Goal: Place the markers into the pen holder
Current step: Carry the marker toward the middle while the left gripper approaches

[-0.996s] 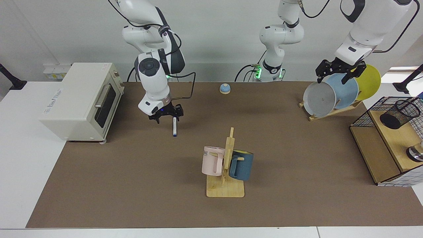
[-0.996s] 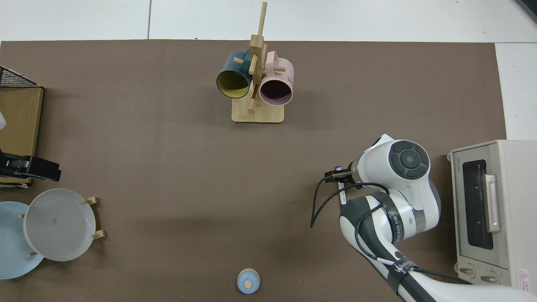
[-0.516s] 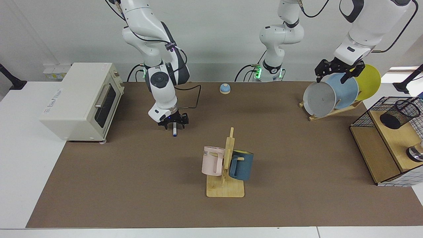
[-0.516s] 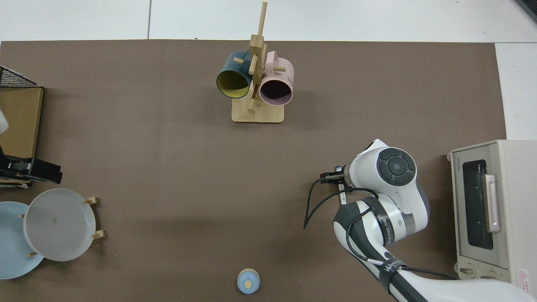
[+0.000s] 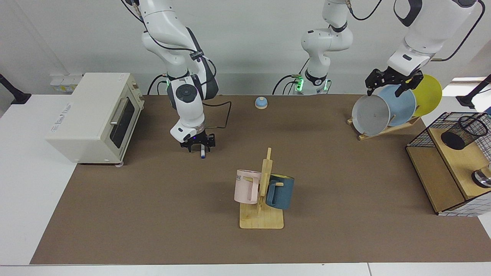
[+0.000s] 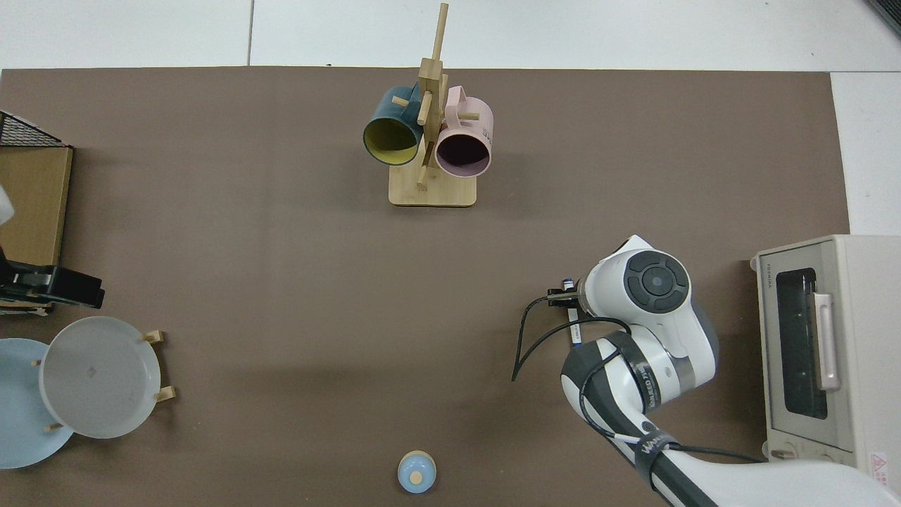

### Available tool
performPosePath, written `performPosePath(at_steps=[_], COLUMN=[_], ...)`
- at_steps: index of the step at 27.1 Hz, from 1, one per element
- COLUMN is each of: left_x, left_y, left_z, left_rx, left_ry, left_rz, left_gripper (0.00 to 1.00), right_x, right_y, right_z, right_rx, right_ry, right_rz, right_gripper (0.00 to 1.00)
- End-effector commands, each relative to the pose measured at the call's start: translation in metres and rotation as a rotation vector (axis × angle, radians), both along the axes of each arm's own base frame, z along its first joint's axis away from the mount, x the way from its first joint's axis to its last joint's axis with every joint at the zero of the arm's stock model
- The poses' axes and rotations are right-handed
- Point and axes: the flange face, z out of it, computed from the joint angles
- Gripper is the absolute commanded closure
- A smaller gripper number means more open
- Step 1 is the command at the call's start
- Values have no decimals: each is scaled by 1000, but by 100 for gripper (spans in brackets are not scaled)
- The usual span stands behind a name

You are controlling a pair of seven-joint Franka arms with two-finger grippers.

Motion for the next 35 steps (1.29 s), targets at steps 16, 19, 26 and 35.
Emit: performPosePath(at_steps=[16, 19, 26, 35], left_x=[-8, -7, -2, -3], left_y=[-3, -9, -26, -51], left_z=[3, 3, 6, 13], left_rx=[1, 2, -41, -45], left_ry=[-10, -11, -28, -39], left_rz=[-13, -23, -35, -92], left_gripper=[0, 0, 0, 0], right_x=[16, 27, 39, 44], right_y=[2, 4, 7, 20], right_z=[31, 56, 112, 161], right_rx=[-18, 11, 63, 74], right_ry=[6, 32, 57, 44], right_rz=[-86, -141, -226, -317], right_gripper=[100, 100, 100, 100])
